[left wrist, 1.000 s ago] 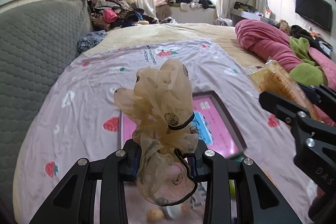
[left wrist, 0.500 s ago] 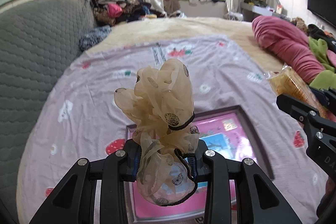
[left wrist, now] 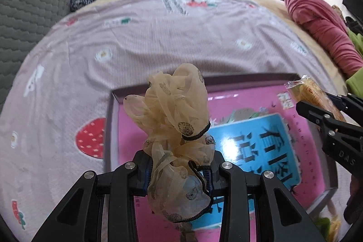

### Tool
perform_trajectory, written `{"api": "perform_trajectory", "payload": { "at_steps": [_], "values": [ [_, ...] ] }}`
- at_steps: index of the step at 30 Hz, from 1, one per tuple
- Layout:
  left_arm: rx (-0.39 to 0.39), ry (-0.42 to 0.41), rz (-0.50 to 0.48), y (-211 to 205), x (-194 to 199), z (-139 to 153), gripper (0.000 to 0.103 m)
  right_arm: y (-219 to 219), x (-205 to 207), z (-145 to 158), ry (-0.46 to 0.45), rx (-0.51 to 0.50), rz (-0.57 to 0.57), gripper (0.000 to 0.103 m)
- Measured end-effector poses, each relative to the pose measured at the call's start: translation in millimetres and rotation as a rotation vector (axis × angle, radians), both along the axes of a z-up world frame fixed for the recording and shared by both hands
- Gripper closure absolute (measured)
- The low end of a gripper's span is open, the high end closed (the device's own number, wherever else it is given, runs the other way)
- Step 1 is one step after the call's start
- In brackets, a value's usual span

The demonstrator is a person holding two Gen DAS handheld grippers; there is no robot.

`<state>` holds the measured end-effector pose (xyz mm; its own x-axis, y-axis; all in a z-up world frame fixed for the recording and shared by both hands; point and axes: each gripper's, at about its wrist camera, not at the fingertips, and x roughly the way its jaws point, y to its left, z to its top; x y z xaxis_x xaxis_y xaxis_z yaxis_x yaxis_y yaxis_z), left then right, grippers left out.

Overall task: Organize objects
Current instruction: 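Carry the pouch with the left tool and the cake with the right tool over the tray, then open the left tool to drop the pouch while the right tool releases the cake in the tray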

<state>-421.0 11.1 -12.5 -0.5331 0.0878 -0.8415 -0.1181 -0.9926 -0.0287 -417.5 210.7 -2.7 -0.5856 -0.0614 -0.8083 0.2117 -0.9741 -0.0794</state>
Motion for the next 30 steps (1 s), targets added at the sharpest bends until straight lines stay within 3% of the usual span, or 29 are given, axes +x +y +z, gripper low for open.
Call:
{"api": "perform_trajectory", "payload": {
  "at_steps": [9,14,16,18,22,26,28,30],
  "values": [
    [-0.031,-0.029,0.016,-2.4,-12.7,-18.6,0.064,4.1,-22.8,-33.9,-0.092,-0.015,-0.044,0.062],
    [-0.046,-0.028,0.031,-5.8,-13.9,-19.6,0.047,6.7,-22.2,-35.0,-0.079,-0.014,-0.055,0.06],
    [-0.04,-0.034,0.039,-8.7,-13.8,-20.3,0.041,7.7,-21.7,-33.0,-0.067,-0.008,-0.061,0.054],
    [-0.059,-0.035,0.046,-9.4,-13.8,-20.4,0.036,7.3,-22.5,-31.4,-0.068,-0.001,-0.065,0.038],
    [-0.06,-0.023,0.045,-10.3,-10.2,-17.9,0.03,5.4,-17.8,-21.4,-0.032,-0.004,-0.055,0.035],
    [-0.042,-0.03,0.042,-12.4,-7.0,-12.6,0.028,8.1,-13.0,-6.2,-0.003,-0.027,-0.065,0.024],
    [-0.069,-0.019,0.053,-12.0,-4.2,-8.4,0.02,9.4,-10.3,-0.5,0.003,-0.026,-0.066,0.022],
    [-0.086,-0.01,0.051,-11.4,0.1,-3.1,0.02,10.9,-5.2,6.5,0.012,-0.033,-0.063,0.02]
  ]
}}
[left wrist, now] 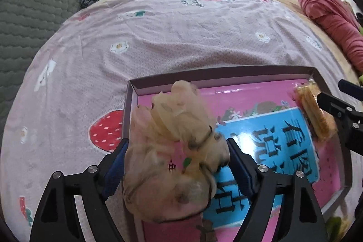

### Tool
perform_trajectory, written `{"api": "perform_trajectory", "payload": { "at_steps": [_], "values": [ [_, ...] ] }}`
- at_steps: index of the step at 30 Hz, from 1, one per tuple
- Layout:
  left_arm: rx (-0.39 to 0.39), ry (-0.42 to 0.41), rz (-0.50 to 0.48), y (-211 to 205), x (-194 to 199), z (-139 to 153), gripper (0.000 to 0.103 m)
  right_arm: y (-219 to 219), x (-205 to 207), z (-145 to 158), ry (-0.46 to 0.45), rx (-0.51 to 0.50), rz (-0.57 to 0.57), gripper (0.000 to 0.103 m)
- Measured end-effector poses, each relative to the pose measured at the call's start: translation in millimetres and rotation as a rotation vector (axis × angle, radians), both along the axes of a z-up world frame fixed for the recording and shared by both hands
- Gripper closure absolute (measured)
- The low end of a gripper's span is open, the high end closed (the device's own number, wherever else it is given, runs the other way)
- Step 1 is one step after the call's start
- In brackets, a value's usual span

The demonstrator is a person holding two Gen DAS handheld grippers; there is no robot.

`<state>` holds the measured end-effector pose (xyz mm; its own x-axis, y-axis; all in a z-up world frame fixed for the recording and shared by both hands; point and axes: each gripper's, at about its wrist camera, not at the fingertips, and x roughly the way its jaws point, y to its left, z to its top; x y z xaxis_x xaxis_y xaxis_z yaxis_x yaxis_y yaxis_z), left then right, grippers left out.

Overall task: Organize objects
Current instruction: 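Open the left tool to drop the pouch while the right tool releases the cake in the tray, then withdraw both tools from the tray back toward the remaining items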

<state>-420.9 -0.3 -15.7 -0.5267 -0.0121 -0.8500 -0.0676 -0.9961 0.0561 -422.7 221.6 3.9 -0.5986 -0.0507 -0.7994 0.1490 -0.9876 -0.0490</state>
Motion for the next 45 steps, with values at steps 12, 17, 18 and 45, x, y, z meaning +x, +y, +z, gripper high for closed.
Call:
{"api": "perform_trajectory", "payload": {
  "at_steps": [12,17,18,45],
  "values": [
    [-0.023,0.053,0.015,1.0,16.4,35.2,0.011,-3.4,34.7,21.5,0.02,-0.012,0.041,0.018],
    [-0.031,0.068,0.015,3.7,22.7,44.7,0.011,-2.0,41.8,29.8,0.032,-0.003,0.046,0.018],
    [-0.025,0.069,0.015,2.8,24.6,46.3,0.011,-1.5,43.0,31.0,0.035,-0.002,0.045,0.018],
    [0.042,0.153,0.012,1.8,171.9,128.9,0.0,-5.7,187.3,133.2,0.178,-0.029,0.109,0.003]
  ]
}}
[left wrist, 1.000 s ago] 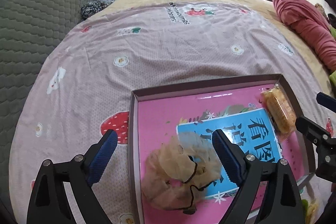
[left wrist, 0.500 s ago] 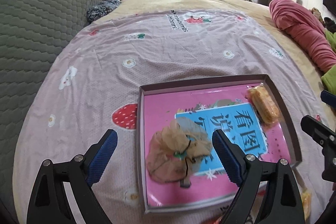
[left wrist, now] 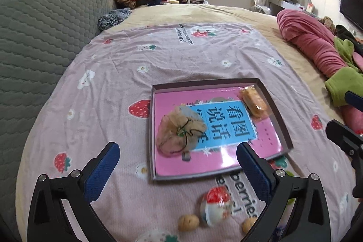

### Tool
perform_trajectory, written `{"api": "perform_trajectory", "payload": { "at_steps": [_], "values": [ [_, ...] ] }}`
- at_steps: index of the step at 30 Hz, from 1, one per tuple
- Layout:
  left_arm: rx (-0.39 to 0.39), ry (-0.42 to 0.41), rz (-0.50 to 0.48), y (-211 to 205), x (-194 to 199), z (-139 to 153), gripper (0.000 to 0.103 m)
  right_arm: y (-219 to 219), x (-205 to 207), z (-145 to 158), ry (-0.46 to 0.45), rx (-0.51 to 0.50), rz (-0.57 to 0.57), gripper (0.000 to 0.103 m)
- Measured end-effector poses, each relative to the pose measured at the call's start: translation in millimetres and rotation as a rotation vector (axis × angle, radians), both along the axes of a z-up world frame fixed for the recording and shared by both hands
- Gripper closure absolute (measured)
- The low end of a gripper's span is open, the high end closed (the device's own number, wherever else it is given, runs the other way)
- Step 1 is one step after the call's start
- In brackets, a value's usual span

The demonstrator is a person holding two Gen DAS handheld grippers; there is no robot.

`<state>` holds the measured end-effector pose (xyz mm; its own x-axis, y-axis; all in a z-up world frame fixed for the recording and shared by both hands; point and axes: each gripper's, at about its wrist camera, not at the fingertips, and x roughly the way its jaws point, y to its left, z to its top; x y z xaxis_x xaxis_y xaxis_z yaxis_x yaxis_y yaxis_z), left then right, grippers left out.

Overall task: Organize objects
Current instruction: 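Withdraw both tools from the tray back toward the remaining items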

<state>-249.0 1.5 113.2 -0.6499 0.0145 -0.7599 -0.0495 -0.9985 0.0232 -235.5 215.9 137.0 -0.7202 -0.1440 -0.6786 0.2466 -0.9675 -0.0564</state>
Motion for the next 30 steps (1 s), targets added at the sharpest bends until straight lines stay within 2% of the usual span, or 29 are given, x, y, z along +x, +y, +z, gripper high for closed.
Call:
{"api": "perform_trajectory", "payload": {
  "at_steps": [12,30],
  "values": [
    [-0.011,0.031,-0.006,2.0,65.7,28.6,0.0,15.7,76.0,29.8,0.058,0.003,0.005,0.002],
    [-0.011,0.021,-0.048,12.9,143.0,24.4,0.0,27.2,164.3,16.8,0.053,0.006,0.017,0.002]
  ]
}}
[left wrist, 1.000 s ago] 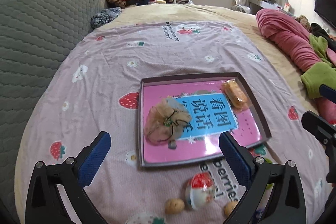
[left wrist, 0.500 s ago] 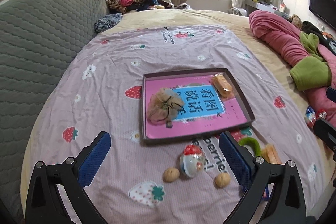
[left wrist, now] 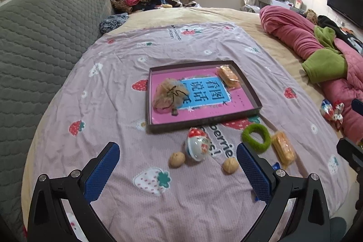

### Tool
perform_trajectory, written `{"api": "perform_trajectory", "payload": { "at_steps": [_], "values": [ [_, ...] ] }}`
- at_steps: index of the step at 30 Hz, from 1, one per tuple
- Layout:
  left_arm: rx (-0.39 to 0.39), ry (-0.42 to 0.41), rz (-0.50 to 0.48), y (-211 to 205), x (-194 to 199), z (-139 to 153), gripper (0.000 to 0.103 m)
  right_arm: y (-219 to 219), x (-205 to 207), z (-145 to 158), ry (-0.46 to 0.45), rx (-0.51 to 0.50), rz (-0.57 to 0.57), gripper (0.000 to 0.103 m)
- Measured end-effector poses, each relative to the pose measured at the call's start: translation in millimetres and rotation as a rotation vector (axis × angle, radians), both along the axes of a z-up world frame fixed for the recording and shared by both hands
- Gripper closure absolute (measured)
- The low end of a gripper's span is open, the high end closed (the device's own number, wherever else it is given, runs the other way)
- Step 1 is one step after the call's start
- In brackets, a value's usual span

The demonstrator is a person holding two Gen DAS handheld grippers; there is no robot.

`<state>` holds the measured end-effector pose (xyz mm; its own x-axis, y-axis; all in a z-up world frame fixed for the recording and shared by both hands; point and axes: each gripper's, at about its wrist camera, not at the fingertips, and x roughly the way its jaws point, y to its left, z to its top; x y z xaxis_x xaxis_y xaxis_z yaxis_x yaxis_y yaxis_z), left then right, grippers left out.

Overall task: Organize objects
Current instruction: 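Withdraw both tools from the tray back toward the remaining items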

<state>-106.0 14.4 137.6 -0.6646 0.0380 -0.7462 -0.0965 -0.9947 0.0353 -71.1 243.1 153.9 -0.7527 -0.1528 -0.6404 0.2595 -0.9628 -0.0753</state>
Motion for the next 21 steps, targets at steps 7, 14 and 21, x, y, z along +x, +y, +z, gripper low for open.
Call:
{"api": "perform_trajectory", "payload": {
  "at_steps": [7,14,21],
  "values": [
    [-0.002,-0.011,-0.007,2.8,17.9,-10.6,0.0,7.0,18.3,-11.4,-0.017,0.013,-0.009,0.002],
    [-0.003,-0.026,-0.01,1.8,32.2,-24.7,0.0,9.6,33.6,-25.6,-0.035,0.012,-0.013,0.002],
    [0.0,-0.04,-0.015,1.5,43.5,-38.8,0.0,12.0,40.3,-38.8,-0.052,0.01,-0.026,0.002]
  ]
}}
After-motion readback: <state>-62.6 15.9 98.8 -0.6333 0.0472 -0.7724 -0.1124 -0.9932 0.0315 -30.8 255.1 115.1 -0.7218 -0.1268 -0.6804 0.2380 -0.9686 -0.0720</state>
